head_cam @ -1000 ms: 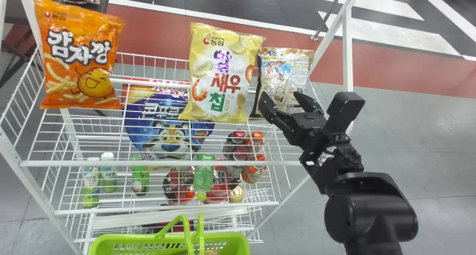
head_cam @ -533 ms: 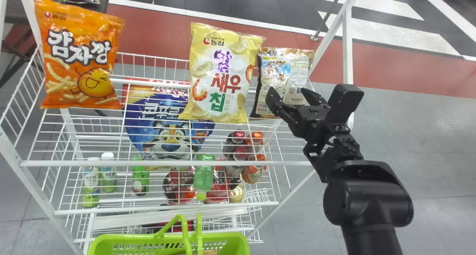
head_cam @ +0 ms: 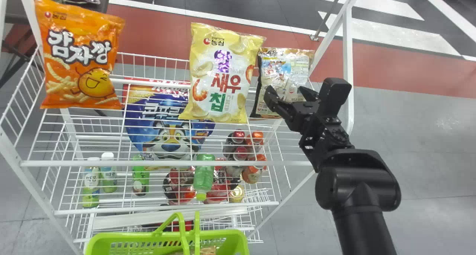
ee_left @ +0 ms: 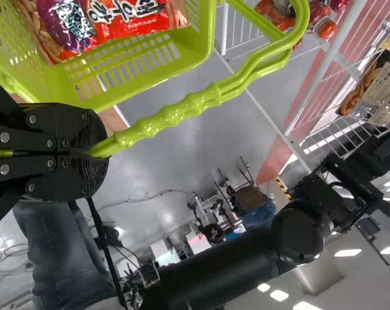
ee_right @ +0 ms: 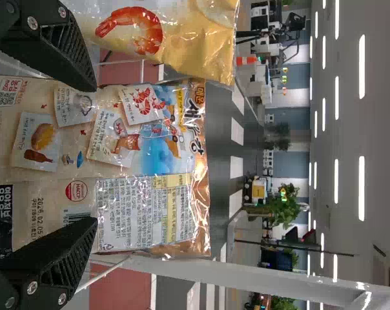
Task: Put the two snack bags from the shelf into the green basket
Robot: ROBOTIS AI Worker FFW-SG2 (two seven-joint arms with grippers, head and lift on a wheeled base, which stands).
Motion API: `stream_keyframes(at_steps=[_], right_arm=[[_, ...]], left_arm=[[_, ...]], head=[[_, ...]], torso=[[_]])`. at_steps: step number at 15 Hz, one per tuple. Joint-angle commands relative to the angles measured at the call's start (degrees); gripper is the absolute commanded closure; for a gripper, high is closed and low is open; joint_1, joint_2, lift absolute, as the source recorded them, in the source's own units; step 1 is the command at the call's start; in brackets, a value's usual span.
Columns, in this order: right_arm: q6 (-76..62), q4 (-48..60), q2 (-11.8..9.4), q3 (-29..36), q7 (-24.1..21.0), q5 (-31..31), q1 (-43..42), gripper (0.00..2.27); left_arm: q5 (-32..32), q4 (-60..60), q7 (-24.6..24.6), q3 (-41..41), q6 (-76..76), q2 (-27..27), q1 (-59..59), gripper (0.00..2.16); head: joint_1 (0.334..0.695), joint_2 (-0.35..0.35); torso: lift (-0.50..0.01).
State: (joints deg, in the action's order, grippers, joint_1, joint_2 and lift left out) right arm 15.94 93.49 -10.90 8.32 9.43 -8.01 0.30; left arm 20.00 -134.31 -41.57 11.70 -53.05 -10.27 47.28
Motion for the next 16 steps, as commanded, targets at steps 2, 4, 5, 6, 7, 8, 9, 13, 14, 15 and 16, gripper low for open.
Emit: stream_keyframes(at_steps=[2,4,5,6,7,8,9,13,14,15,16], right_arm=[[0.37,-3.40,0.00,-0.76,-0.03,1.50,-3.20,0.09],[0.89,-6.56,0.00,-1.37,-0.03,2.73,-5.57,0.07],[0.89,-8.23,-0.09,-1.64,-0.03,2.91,-6.71,0.09],[1.07,-9.37,-0.09,-1.73,0.41,3.35,-7.42,0.25],[1.07,-9.46,0.00,-1.73,0.94,3.26,-7.42,0.61],[0.72,-9.46,0.00,-2.34,0.50,2.73,-7.07,1.47],[0.89,-9.29,0.00,-2.52,0.41,2.73,-6.89,2.08],[-0.34,-6.47,0.09,-3.40,-2.93,2.38,-4.25,2.24],[-0.69,-5.33,0.09,-3.75,-4.69,2.38,-3.55,2.24],[-1.04,-4.80,0.09,-3.84,-6.27,2.30,-3.29,2.24],[-1.04,-4.72,0.09,-3.92,-7.59,2.21,-3.29,2.24]], left_arm=[[0.04,0.01,0.00,-0.19,0.00,-0.01,0.00,1.69],[0.13,0.01,0.00,-0.37,0.00,-0.01,0.00,1.69],[0.22,0.10,0.00,-0.45,0.00,-0.01,0.00,1.69],[0.30,0.10,0.00,-0.45,0.17,-0.01,0.00,1.69],[0.57,0.10,0.00,-0.81,0.17,0.08,0.00,1.69],[0.66,0.19,0.09,-0.98,0.17,0.17,0.00,1.69],[0.66,0.19,0.09,-1.07,0.17,0.25,0.00,1.69],[0.66,0.45,0.18,-1.07,0.17,0.52,0.09,1.69],[0.66,0.36,0.18,-1.07,0.17,0.60,0.09,1.69],[0.66,0.28,0.18,-0.98,0.17,0.69,0.27,1.69],[0.66,0.19,0.27,-0.98,0.53,0.69,0.35,1.69]], head=[[0.695,-0.350],[0.695,-0.350],[0.695,-0.350],[0.695,-0.350],[0.695,-0.350],[0.695,-0.350],[0.695,-0.350],[0.695,-0.350],[0.695,-0.350],[0.695,-0.350],[0.695,-0.350]], torso=[[-0.011],[-0.011],[-0.011],[-0.011],[-0.011],[-0.011],[-0.011],[-0.011],[-0.011],[-0.011],[-0.011]])
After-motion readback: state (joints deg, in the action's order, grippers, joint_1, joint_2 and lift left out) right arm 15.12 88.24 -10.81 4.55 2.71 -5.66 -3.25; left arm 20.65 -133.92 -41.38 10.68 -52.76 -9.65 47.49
